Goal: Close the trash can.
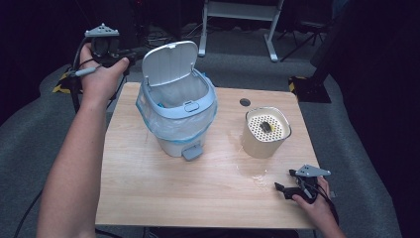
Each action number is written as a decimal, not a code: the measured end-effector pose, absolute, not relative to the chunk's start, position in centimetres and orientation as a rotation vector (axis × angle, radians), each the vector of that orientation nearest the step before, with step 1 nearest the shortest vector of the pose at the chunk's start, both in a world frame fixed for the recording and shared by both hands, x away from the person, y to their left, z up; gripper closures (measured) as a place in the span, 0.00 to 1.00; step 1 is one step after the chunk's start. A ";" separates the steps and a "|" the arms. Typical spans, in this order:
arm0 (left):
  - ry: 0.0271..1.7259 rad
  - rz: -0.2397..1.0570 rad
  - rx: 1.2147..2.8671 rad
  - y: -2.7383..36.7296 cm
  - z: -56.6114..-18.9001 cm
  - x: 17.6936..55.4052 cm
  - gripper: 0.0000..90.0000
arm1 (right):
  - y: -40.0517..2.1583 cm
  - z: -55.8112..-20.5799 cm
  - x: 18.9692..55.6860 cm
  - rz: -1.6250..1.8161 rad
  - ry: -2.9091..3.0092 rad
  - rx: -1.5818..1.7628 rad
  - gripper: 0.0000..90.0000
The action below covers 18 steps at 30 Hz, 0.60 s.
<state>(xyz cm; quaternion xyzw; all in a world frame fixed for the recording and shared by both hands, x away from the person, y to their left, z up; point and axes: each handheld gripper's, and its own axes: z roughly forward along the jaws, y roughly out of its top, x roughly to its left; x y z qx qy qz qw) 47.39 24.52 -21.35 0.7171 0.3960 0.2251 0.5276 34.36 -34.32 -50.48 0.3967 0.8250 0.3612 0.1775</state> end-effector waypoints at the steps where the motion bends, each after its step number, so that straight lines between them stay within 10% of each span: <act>1: 0.932 0.519 1.722 24.3 -21.5 47.2 0.93 | -34.3 -50.5 34.4 1.020 2.336 1.120 0.17; 18: 0.782 0.433 1.849 19.6 -23.7 45.5 0.73 | -34.3 -50.5 34.4 1.020 2.330 1.126 0.17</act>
